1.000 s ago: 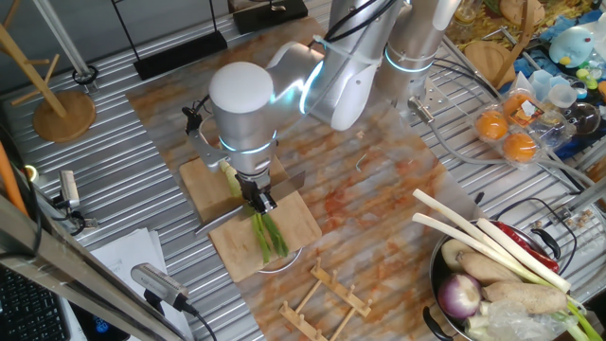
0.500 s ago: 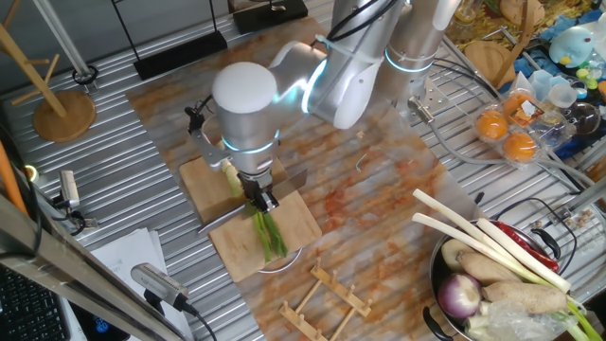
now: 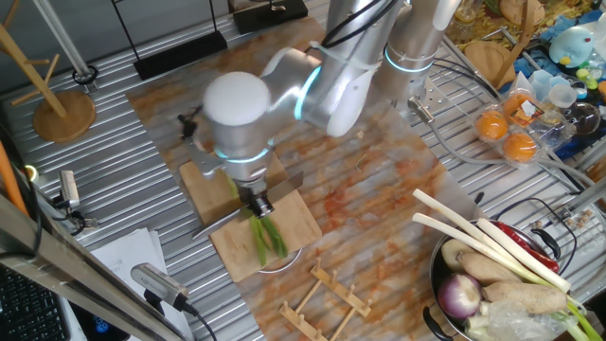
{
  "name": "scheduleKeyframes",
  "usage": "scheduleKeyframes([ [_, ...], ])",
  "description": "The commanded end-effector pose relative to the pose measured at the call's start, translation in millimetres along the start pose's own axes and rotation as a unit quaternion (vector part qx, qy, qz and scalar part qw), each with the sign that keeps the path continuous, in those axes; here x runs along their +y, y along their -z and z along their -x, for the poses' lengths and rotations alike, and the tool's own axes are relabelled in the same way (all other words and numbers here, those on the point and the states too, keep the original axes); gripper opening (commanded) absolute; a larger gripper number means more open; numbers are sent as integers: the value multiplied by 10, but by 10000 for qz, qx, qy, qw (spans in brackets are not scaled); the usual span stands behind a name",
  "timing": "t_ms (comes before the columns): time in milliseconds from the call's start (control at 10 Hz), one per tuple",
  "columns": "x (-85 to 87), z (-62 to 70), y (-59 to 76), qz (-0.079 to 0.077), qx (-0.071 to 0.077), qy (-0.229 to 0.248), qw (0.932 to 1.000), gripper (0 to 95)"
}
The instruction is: Chop the scallions
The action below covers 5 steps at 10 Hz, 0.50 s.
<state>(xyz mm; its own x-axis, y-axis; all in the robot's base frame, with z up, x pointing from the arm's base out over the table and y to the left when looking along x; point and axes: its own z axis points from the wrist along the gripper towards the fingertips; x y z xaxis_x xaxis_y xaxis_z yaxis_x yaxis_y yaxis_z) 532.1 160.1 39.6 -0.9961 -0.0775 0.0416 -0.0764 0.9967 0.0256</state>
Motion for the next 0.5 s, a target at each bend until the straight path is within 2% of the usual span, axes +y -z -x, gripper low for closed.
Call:
scheduleKeyframes([
  [100, 4, 19, -146, -135, 106, 12, 9999, 0],
  [200, -18, 18, -146, -117, 109, 27, 9999, 0],
  [400, -14, 50, -119, 128, 78, -58, 9999, 0],
  [500, -4, 54, -145, 113, 87, -55, 9999, 0],
])
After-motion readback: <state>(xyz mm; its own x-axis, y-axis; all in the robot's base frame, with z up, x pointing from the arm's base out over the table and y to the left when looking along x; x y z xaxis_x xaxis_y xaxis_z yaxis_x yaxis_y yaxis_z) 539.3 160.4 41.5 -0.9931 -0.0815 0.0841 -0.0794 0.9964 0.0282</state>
